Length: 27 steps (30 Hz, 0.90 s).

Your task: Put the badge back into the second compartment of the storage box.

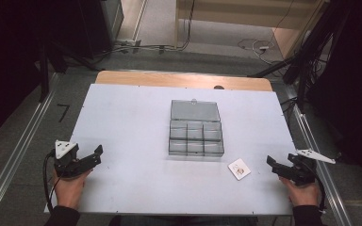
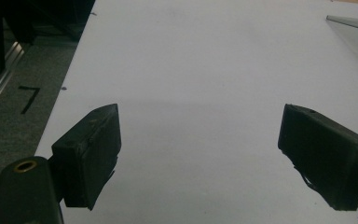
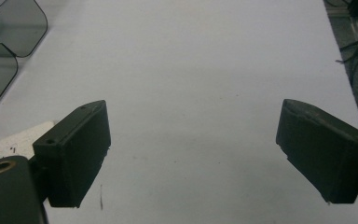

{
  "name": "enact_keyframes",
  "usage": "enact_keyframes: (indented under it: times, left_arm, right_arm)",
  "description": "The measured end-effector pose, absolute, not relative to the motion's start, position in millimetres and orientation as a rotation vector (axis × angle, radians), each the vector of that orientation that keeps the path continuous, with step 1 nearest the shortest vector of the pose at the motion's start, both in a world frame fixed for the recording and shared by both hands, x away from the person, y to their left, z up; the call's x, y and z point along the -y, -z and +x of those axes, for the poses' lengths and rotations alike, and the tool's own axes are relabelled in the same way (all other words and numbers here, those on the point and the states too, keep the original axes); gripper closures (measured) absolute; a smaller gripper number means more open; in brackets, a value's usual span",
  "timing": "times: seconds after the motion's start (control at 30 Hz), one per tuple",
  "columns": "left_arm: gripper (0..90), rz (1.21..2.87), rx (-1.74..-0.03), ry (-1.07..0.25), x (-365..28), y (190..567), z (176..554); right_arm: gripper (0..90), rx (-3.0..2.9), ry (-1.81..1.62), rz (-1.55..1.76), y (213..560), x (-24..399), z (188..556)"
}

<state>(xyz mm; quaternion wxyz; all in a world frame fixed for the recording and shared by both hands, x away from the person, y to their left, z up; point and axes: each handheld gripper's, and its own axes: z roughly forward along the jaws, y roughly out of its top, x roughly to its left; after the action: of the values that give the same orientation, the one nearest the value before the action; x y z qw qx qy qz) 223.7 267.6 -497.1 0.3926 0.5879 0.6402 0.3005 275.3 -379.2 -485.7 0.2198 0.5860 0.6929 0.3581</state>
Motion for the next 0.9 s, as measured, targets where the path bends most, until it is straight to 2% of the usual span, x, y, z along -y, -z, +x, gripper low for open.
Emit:
enact_keyframes:
  times: [0.9]
  left_arm:
    - [13.7, 1.504, -1.617, -0.764, -266.8, 497.9, 223.9]
  right_arm:
    - [8.9, -2.0, -1.022, 1.568, 491.4, 359.2, 275.0]
